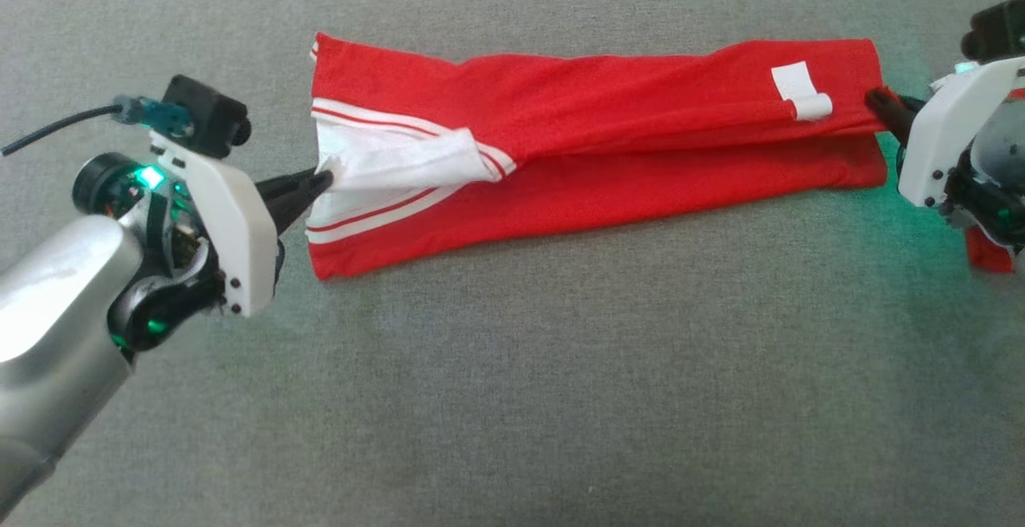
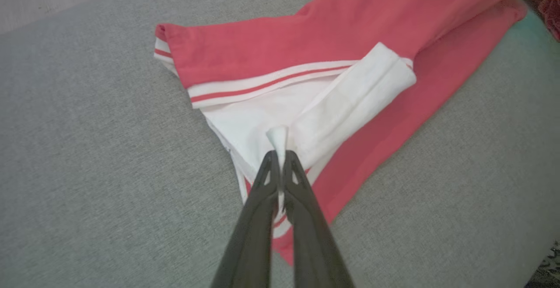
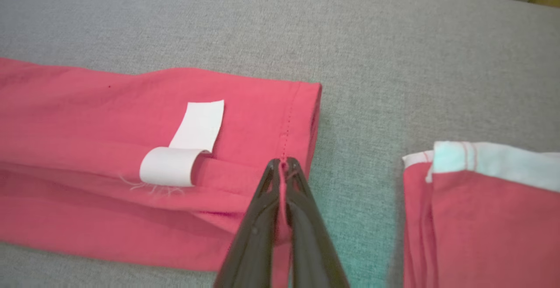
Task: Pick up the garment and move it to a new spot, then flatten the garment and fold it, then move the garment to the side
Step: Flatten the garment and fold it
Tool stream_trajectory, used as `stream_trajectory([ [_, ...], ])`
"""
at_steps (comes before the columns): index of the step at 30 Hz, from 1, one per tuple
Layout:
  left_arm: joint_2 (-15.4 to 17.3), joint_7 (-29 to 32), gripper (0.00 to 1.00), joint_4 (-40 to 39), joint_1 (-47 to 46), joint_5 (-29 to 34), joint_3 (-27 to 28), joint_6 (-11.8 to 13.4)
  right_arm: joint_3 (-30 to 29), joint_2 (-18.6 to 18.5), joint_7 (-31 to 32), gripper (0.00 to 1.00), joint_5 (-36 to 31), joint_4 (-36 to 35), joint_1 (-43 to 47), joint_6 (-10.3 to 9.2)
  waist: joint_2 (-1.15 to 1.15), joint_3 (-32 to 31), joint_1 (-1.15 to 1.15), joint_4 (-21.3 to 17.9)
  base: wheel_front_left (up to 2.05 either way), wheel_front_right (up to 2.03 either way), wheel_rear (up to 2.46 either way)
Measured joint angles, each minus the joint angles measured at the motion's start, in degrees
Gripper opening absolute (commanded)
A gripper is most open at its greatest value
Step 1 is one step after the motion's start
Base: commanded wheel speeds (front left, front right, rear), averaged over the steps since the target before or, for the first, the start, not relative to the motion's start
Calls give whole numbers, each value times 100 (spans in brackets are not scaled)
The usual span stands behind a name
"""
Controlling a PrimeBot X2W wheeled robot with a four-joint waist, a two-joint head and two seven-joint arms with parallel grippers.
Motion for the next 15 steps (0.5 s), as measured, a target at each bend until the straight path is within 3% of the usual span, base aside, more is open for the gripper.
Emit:
stream_trajectory([
  [9,-35,46,0,2,148,3,-166,142,224,-118,425,0,325,-69,1,0,0,59,0,-61,0,0,0],
  [10,-60,38,11,34,176,7,-185,143,235,-118,435,52,345,-67,2,0,0,63,0,-68,0,0,0],
  [11,-93,12,100,63,201,27,-194,144,241,-115,436,100,352,-49,4,0,0,62,0,-75,0,0,0],
  [15,-200,-303,100,220,224,146,-171,238,229,-112,363,100,404,12,13,0,0,18,0,-118,0,0,0],
])
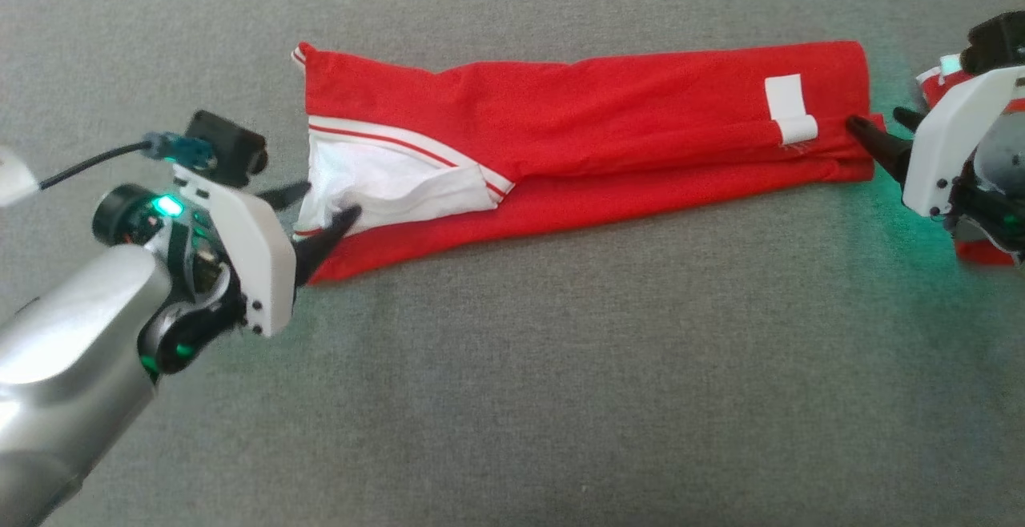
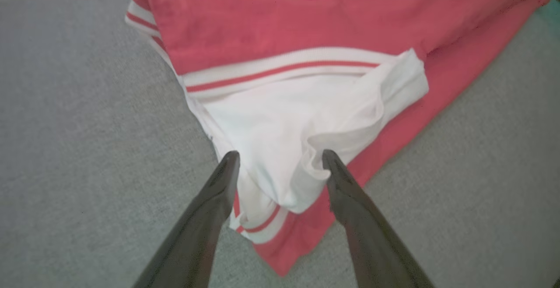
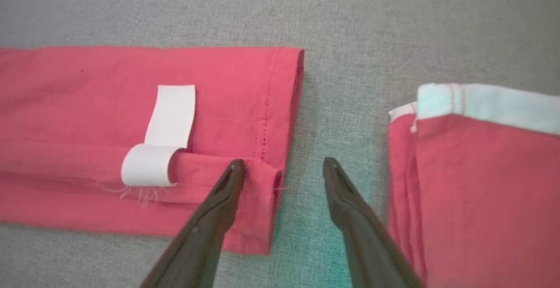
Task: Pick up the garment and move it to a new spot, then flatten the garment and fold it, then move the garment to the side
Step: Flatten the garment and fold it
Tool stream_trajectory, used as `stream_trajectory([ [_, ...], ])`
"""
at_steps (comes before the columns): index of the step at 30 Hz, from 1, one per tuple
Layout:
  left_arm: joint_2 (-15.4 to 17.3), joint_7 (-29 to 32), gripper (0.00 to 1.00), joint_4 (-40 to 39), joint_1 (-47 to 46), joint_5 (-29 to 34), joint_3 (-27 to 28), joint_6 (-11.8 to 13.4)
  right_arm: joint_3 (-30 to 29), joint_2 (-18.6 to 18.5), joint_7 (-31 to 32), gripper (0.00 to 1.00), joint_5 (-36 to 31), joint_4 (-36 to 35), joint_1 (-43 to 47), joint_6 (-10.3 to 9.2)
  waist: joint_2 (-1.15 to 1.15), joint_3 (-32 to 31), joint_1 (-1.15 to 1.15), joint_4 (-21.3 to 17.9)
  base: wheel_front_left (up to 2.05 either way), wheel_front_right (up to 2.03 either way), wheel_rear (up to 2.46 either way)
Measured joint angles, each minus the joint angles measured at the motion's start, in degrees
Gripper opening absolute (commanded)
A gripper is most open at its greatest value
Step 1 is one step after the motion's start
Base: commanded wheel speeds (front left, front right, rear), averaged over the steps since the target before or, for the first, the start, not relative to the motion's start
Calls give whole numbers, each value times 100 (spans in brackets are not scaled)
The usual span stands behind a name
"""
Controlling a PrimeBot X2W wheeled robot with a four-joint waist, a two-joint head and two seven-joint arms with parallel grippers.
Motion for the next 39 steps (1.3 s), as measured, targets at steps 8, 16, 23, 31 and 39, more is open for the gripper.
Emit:
stream_trajectory([
  [8,-408,-1929,100,439,-9,416,730,783,-267,130,-909,100,89,12,-4,0,0,-273,0,-108,0,0,0],
  [16,-791,-3626,100,549,176,564,1277,1299,-643,447,-2618,100,-159,-66,-3,0,0,-640,-1,-174,0,0,0],
  [23,-1191,-4047,100,463,1204,809,1967,1745,-1318,1218,-3918,100,-820,37,350,0,0,-1024,-1,-200,0,0,0],
  [31,-2017,-4086,100,52,2612,2096,3103,1703,-3590,2327,-3990,100,-2749,-757,1760,0,0,-1220,-1,-187,0,0,0],
  [39,-2677,-4086,100,65,3174,3015,3935,1220,-4448,3088,-3989,100,-3938,-1503,3380,0,0,-1282,-1,-179,0,0,0],
])
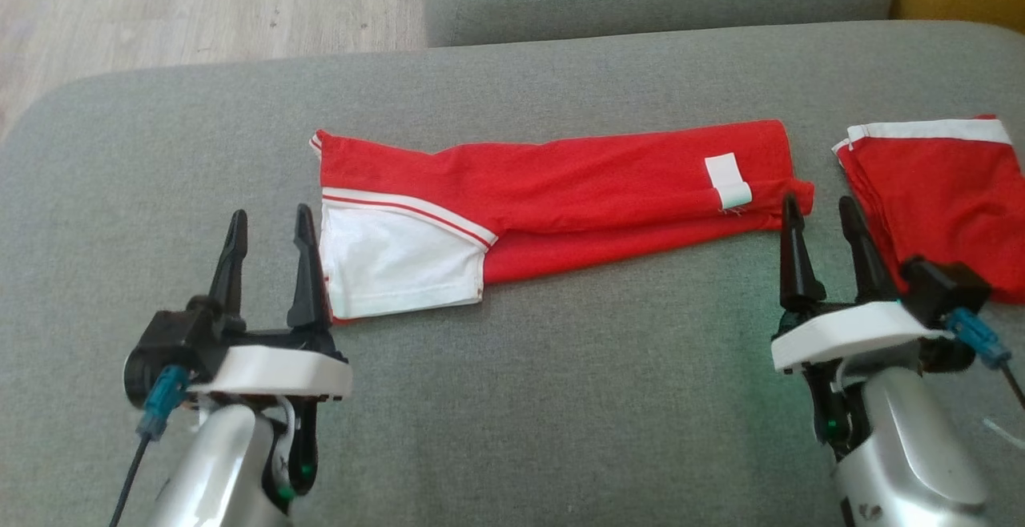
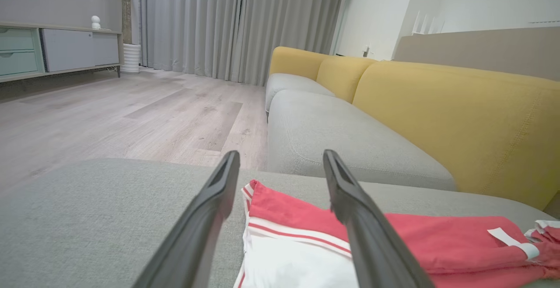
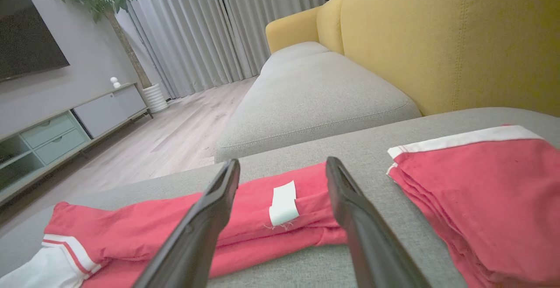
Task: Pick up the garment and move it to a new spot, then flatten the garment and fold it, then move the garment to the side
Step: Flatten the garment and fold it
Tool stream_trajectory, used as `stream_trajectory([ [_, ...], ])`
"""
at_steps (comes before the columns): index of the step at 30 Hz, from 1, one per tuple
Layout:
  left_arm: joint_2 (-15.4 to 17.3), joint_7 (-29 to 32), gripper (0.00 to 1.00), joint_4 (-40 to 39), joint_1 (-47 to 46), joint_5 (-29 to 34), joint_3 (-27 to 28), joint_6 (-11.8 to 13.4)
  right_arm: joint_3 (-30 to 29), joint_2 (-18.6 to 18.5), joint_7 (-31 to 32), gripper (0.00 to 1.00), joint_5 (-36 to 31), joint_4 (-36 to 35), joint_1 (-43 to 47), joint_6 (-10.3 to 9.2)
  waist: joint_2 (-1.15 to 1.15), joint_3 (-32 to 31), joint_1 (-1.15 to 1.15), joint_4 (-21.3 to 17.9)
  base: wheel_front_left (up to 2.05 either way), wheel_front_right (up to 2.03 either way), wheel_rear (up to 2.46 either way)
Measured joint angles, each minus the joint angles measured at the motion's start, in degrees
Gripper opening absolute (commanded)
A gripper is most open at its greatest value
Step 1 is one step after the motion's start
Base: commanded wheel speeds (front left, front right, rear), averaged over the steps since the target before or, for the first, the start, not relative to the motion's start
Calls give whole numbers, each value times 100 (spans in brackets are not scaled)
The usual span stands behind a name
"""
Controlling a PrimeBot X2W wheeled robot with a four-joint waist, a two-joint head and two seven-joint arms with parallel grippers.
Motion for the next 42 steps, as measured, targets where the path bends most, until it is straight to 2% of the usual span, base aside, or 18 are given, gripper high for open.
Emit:
stream_trajectory([
  [7,-335,0,100,112,24,500,458,-425,-8,7,0,100,-86,-196,-27,0,0,76,1,21,0,0,0],
  [13,-533,-1,100,246,-12,789,623,-664,-421,15,135,100,-457,168,-468,0,0,286,1,108,0,0,0],
  [15,-583,-1,100,279,-38,860,664,-725,-705,19,276,100,-524,408,-722,0,0,394,1,151,0,0,0],
  [16,-638,-1,100,319,-102,913,689,-814,-1053,19,422,100,-541,738,-972,0,0,507,1,204,0,0,0],
  [17,-638,-1,100,319,-102,913,689,-814,-1053,19,422,100,-541,738,-972,0,0,507,1,204,0,0,0],
  [21,-731,-1,100,365,-339,1031,704,-920,-1755,18,671,100,-762,1521,-1397,0,0,742,2,330,0,0,0],
  [24,-795,0,100,386,-466,1085,726,-994,-2068,16,745,100,-943,2094,-1681,0,0,897,2,432,0,0,0],
  [30,-860,-1,100,455,-539,1177,839,-1066,-2117,-20,782,100,-1020,2997,-2190,0,0,1101,1,552,0,0,0],
  [35,-888,-1,100,465,-639,1179,904,-1115,-1790,-107,747,100,-848,3575,-2576,0,0,1139,1,524,0,0,0],
  [36,-894,-1,100,466,-648,1190,914,-1114,-1718,-119,712,63,-783,3657,-2620,0,0,1142,1,515,0,0,0],
  [37,-902,-1,100,467,-650,1220,925,-1115,-1658,-125,673,0,-731,3728,-2657,0,0,1143,1,504,0,0,0],
  [42,-926,-1,100,481,-650,1229,990,-1121,-1497,-82,459,0,-679,3940,-2721,0,0,1123,1,435,0,0,0],
])
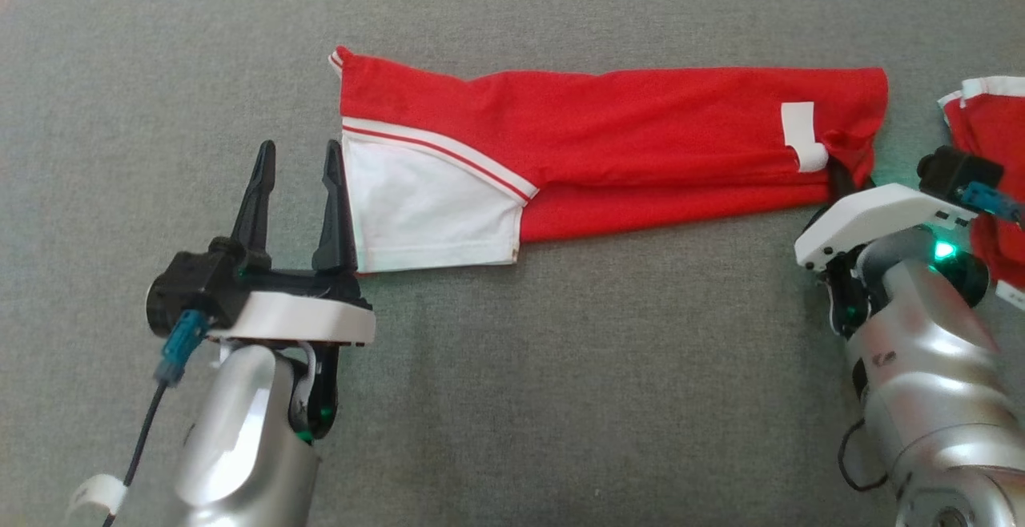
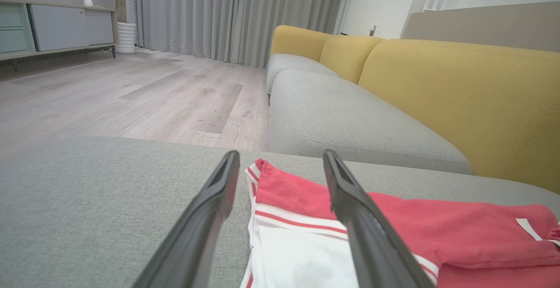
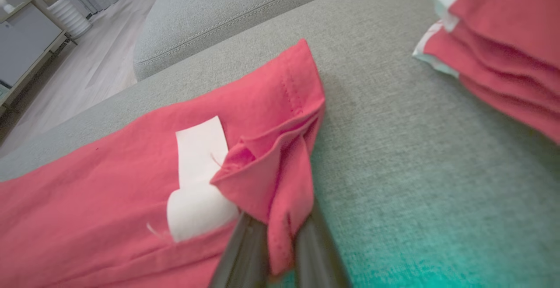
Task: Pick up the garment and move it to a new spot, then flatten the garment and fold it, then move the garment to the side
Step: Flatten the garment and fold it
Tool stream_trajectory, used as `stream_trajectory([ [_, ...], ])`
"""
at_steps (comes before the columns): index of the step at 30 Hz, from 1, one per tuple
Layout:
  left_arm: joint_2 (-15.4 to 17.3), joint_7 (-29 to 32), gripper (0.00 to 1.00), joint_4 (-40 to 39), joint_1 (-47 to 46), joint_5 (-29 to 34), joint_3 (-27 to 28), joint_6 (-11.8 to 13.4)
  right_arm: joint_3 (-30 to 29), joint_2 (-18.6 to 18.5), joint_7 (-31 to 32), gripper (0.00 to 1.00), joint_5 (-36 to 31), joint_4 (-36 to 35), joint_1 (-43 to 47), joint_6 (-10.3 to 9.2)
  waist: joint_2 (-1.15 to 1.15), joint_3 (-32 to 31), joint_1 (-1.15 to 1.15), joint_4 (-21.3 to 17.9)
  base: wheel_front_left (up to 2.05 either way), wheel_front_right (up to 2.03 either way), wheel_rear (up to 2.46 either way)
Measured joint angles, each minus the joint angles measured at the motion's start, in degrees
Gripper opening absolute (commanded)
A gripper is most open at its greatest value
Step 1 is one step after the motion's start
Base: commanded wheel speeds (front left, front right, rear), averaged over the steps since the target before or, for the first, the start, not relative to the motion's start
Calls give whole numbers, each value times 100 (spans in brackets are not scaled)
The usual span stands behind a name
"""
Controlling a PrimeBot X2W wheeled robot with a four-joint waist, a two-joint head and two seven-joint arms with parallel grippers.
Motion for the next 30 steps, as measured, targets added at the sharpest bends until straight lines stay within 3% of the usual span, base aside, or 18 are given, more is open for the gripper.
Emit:
stream_trajectory([
  [6,-9,0,100,9,1,41,64,-45,-77,-94,-188,0,-216,131,-7,1,0,-81,0,-64,0,0,0],
  [13,-12,0,100,9,2,40,71,-46,-415,-784,-285,0,-287,101,-5,1,0,-202,0,-114,0,0,0],
  [16,-14,0,100,4,7,0,60,-45,-446,-891,-291,0,-290,32,-5,0,0,-265,0,-133,0,0,0],
  [22,-18,0,100,-25,64,-65,37,8,-186,-543,-341,0,-243,-225,-4,0,0,-518,-1,-128,0,0,0],
  [30,-19,0,100,-57,179,-64,60,14,633,-10,-341,0,19,-625,25,0,0,-849,-1,26,0,0,0],
])
